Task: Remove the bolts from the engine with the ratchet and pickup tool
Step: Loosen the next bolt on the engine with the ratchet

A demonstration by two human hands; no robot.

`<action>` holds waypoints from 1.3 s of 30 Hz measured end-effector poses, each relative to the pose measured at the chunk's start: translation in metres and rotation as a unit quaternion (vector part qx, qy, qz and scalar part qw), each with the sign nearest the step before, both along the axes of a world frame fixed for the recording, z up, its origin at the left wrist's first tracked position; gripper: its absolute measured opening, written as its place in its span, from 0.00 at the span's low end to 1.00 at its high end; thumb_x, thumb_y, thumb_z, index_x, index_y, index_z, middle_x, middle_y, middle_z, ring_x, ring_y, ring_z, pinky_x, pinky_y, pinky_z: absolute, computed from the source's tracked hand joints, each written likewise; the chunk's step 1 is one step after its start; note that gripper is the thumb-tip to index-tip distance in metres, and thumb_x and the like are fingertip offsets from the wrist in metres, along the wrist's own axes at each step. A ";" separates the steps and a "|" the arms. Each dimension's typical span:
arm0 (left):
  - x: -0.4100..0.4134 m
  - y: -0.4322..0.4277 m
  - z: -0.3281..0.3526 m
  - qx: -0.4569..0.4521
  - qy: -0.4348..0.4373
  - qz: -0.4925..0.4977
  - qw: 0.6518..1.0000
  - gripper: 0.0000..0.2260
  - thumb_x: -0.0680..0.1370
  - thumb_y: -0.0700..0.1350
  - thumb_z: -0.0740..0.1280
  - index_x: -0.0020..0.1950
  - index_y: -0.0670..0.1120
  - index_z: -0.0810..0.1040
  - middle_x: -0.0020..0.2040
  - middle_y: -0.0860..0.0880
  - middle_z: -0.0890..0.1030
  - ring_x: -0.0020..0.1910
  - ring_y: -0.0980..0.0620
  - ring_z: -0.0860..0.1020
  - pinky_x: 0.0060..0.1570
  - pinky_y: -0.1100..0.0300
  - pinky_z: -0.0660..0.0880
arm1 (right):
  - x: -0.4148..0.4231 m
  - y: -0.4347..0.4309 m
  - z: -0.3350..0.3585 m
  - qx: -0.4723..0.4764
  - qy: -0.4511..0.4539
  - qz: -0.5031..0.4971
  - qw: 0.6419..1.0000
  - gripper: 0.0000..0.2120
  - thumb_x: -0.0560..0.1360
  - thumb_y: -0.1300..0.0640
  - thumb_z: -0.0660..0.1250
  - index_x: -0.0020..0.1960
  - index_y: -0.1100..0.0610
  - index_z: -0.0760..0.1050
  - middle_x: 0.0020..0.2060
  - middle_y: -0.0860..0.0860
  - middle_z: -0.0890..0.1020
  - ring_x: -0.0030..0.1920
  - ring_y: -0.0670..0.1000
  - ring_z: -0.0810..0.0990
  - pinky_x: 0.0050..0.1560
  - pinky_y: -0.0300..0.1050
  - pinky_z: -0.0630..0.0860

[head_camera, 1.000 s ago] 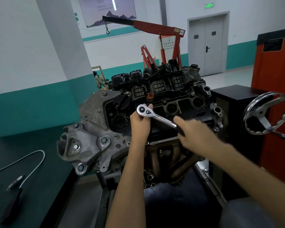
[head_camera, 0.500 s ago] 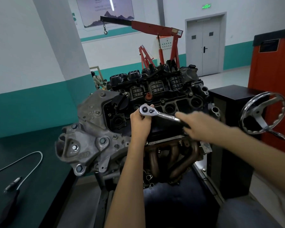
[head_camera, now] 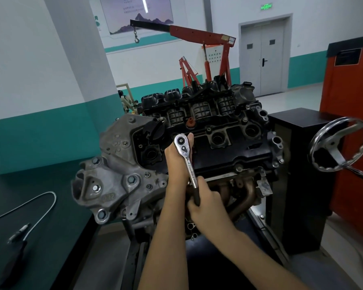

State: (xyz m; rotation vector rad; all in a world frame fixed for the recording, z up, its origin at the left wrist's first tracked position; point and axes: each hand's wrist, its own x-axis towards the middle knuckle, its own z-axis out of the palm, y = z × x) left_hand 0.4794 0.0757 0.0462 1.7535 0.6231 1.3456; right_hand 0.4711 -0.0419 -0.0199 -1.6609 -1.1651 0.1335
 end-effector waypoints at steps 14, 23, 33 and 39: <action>-0.005 -0.003 -0.006 -0.001 -0.043 -0.078 0.996 0.13 0.80 0.38 0.65 0.35 0.41 0.75 0.25 0.59 0.72 0.30 0.60 0.69 0.34 0.65 0.67 | 0.089 -0.038 0.045 -0.105 -0.340 -0.101 0.929 0.12 0.74 0.58 0.64 0.53 0.52 0.64 0.34 0.49 0.74 0.37 0.58 0.78 0.33 0.43 0.64; -0.010 -0.001 0.002 -0.012 -0.010 -0.058 0.998 0.19 0.79 0.46 0.68 0.34 0.40 0.65 0.32 0.44 0.66 0.31 0.54 0.64 0.31 0.64 0.63 | 0.020 -0.006 0.010 -0.036 -0.058 -0.011 0.998 0.12 0.72 0.65 0.62 0.51 0.52 0.67 0.30 0.48 0.71 0.28 0.44 0.70 0.27 0.32 0.68; -0.016 -0.001 0.012 0.059 0.009 -0.148 0.987 0.22 0.78 0.37 0.66 0.27 0.54 0.69 0.27 0.58 0.68 0.31 0.61 0.68 0.39 0.66 0.67 | 0.142 -0.029 0.115 -0.196 -0.504 -0.050 0.839 0.15 0.75 0.58 0.63 0.60 0.50 0.67 0.34 0.46 0.71 0.36 0.52 0.75 0.35 0.42 0.66; -0.011 -0.010 0.005 0.035 -0.051 -0.135 0.989 0.20 0.81 0.39 0.64 0.33 0.46 0.59 0.29 0.55 0.61 0.31 0.57 0.60 0.33 0.68 0.61 | 0.076 -0.032 0.030 -0.077 -0.198 -0.035 0.977 0.13 0.72 0.59 0.65 0.45 0.47 0.62 0.29 0.49 0.74 0.29 0.49 0.75 0.29 0.41 0.71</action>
